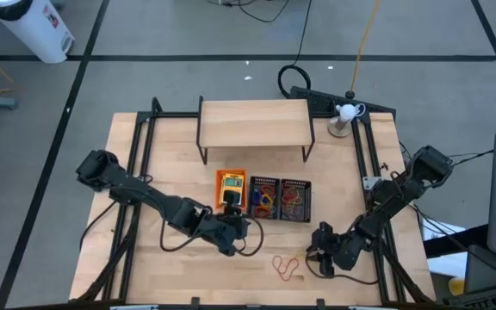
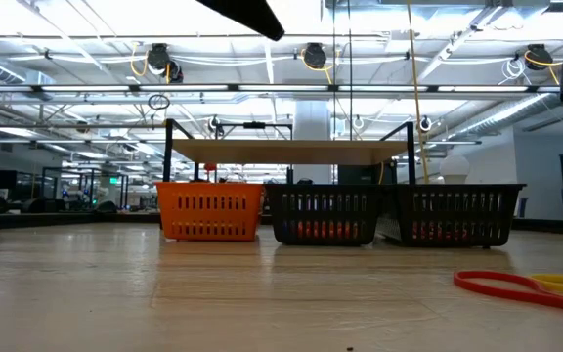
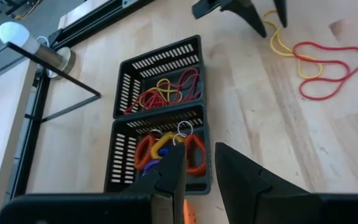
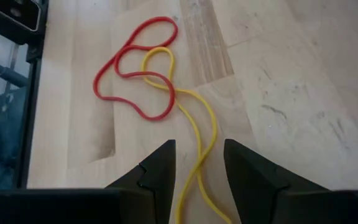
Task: Pick & Place Office Desk Supplies
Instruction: Put the yellow rubber band into the right black bin
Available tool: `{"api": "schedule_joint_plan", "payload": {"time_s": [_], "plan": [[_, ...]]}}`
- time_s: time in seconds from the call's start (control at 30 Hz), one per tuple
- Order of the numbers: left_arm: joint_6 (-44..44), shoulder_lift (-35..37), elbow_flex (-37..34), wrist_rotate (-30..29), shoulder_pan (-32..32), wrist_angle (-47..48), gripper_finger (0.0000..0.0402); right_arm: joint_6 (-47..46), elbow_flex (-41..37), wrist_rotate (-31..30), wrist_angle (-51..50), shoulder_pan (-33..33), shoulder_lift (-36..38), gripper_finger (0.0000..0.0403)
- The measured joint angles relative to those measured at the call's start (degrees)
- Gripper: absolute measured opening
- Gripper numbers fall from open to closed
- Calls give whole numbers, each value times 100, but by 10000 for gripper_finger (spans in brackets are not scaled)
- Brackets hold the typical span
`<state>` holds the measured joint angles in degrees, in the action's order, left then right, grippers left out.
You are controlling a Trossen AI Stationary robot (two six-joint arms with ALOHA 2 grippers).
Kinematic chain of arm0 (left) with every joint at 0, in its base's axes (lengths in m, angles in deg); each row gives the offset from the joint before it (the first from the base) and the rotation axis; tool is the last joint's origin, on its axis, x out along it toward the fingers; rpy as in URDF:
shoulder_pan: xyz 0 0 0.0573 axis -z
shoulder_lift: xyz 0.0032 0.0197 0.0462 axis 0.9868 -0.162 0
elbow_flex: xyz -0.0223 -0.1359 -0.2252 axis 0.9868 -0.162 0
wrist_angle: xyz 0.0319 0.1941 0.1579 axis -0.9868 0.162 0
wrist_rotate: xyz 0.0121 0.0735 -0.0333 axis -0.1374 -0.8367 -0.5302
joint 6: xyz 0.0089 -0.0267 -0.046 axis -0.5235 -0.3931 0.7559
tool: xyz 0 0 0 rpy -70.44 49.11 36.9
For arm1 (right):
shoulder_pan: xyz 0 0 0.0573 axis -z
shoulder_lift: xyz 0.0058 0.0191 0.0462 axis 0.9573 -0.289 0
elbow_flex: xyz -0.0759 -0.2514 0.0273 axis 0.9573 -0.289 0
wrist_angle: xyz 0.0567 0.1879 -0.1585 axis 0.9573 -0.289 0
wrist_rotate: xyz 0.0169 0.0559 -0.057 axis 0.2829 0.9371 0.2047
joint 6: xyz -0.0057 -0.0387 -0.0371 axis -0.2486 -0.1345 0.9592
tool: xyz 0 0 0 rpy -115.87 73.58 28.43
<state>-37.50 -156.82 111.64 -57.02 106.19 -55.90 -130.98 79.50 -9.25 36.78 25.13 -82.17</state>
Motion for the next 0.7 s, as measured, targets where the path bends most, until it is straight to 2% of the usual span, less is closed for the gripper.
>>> {"api": "schedule_joint_plan", "payload": {"time_s": [0.7], "plan": [[-103, 0, 0, 15, -229, -15, 88, -65, 7, 82, -371, -2, 7, 126]]}}
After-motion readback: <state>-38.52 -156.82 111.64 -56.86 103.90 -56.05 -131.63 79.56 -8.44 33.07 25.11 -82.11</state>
